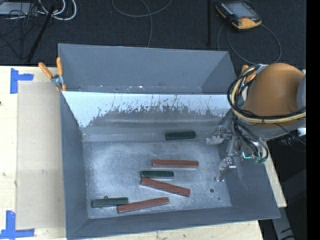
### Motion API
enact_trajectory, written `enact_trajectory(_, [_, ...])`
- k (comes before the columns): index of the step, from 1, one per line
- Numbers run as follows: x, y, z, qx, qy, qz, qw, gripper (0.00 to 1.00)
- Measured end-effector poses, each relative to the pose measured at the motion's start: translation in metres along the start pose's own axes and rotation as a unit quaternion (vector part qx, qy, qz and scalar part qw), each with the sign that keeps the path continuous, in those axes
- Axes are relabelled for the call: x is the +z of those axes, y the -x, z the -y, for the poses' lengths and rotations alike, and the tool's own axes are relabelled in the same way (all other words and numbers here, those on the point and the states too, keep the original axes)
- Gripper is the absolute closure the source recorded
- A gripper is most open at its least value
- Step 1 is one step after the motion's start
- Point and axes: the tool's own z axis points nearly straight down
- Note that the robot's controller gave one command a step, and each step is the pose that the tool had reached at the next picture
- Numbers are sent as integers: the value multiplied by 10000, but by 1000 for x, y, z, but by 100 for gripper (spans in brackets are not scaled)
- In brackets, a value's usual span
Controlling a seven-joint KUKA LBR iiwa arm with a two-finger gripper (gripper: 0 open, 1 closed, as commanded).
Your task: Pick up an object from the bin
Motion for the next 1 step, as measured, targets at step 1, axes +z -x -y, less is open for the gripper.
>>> enact_trajectory(1, [-2, 0, 0, -3, -1, 15, 10000, 0])
